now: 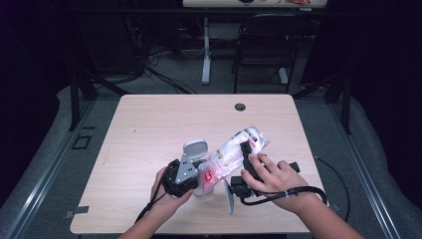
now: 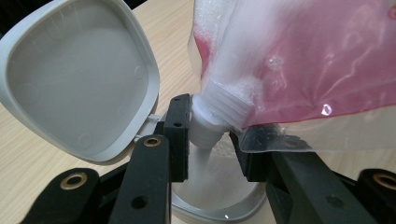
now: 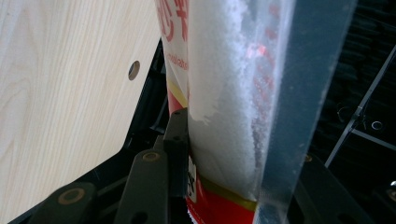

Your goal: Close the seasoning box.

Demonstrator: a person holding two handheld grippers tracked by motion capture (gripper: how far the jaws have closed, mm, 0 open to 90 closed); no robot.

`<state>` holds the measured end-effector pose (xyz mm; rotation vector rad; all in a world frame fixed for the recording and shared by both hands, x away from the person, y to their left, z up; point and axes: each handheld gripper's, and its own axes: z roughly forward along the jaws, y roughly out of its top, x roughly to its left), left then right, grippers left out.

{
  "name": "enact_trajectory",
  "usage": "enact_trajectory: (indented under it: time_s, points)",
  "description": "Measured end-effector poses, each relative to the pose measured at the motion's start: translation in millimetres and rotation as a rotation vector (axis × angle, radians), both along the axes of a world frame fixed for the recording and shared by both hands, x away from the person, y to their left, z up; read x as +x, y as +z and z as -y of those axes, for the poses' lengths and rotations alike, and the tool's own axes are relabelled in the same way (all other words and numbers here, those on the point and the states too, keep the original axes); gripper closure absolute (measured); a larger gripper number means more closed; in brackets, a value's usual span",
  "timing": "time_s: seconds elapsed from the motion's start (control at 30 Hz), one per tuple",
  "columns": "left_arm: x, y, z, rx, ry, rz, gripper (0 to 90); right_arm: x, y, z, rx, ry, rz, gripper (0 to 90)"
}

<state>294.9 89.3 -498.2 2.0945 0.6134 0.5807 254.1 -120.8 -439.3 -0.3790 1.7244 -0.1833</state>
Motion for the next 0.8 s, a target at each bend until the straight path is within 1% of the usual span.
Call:
enact_trajectory:
  time_s: [0.13, 0.37, 0.4, 0.43, 0.47, 0.5, 0.63, 0.67, 0.7, 0.73, 0.8]
  points:
    - [-0.3, -0.1, 0.2, 0.000, 0.002, 0.004, 69.2, -1.7, 0.3, -0.1, -0.005, 0.002, 0.010, 65.2]
    - [-0.4, -0.2, 0.3, 0.001, 0.001, 0.005, 69.2, -2.5, -0.1, 0.9, -0.003, 0.013, 0.007, 65.6]
    - [-0.4, -0.2, 0.2, 0.002, 0.002, 0.006, 69.2, -2.8, 0.0, 1.0, -0.006, 0.016, 0.009, 65.5]
    - [-0.4, -0.3, 0.1, -0.001, 0.003, 0.006, 69.2, -4.5, 1.0, 0.2, -0.020, 0.006, 0.020, 65.6]
    - [-0.3, -0.2, -0.4, 0.000, 0.004, 0.006, 69.2, -3.6, 0.3, 1.1, 0.005, 0.021, 0.008, 65.6]
    - [-0.1, 0.0, -0.9, 0.003, 0.003, 0.004, 69.2, -4.0, 0.5, 1.2, 0.004, 0.023, 0.008, 65.7]
    - [-0.1, 0.2, -1.1, 0.004, 0.004, 0.011, 69.2, -4.3, -0.3, 2.0, -0.009, 0.042, 0.031, 65.7]
    - [-0.1, 0.1, -1.0, 0.003, 0.004, 0.012, 69.2, -4.4, -0.3, 1.6, -0.024, 0.043, 0.041, 65.8]
    - [-0.3, 0.0, -1.1, 0.007, 0.006, 0.014, 69.2, -3.8, -0.5, 1.5, -0.024, 0.053, 0.044, 65.8]
    - [-0.1, -0.1, -1.3, 0.009, 0.007, 0.015, 69.3, -4.7, 0.3, 0.6, -0.030, 0.046, 0.046, 65.8]
    - [0.3, -0.1, -2.2, 0.006, 0.006, 0.012, 69.2, -4.4, 0.0, 0.7, -0.022, 0.048, 0.043, 65.9]
